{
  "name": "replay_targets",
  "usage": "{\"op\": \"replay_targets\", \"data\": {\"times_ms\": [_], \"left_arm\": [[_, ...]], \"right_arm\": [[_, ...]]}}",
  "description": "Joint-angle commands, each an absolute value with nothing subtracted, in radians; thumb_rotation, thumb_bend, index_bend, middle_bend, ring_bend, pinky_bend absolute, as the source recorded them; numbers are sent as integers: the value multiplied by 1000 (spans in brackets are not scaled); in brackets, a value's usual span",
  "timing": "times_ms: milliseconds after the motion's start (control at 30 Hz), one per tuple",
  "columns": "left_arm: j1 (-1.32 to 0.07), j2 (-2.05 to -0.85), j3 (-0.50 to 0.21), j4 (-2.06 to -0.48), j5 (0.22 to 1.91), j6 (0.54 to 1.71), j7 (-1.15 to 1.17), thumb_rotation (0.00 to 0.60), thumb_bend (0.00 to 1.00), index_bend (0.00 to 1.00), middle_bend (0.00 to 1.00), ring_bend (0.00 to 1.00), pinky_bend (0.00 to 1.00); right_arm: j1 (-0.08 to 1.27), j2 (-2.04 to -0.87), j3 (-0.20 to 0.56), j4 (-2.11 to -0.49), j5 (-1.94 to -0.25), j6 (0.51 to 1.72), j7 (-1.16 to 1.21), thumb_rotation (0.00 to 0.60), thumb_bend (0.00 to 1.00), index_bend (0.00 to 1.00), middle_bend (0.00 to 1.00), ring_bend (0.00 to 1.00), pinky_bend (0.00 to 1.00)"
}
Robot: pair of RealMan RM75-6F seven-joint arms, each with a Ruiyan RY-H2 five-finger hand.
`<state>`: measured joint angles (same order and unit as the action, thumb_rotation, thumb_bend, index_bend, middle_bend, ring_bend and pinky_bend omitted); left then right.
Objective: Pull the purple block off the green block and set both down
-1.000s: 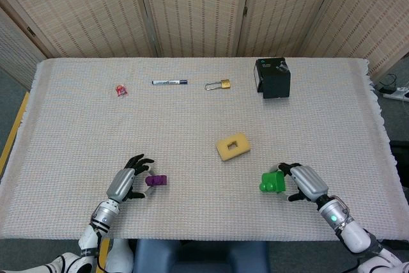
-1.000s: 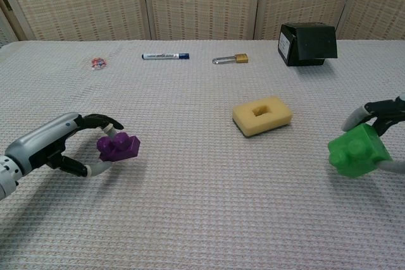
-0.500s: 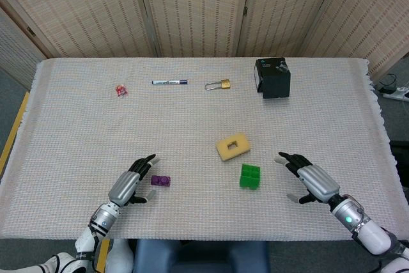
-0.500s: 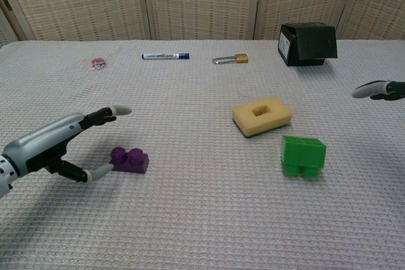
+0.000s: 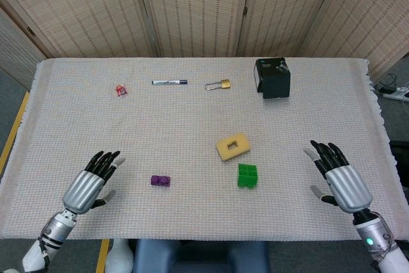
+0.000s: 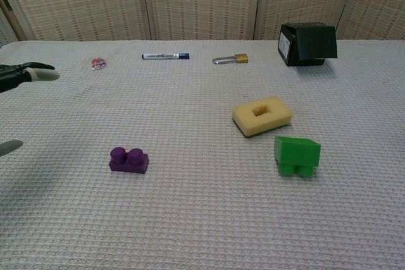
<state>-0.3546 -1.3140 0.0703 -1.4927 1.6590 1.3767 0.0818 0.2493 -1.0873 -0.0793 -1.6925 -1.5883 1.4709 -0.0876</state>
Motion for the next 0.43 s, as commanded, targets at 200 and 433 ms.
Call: {"op": "replay_targets", "data": {"times_ms": [200,433], "left_arm": [[-198,-1249,76,-1517,1523,1481,231,600,383,0,0,0,0],[-167,-1256,58,-1511,1579,1562,278,600,383,0,0,0,0]], "right_arm": [[138,-1161,-57,-1679,-1549,1555,-258,600,346,0,0,0,0],[146,-1143,-34,-1684,-1531,1510,-212,600,347,0,0,0,0]]}}
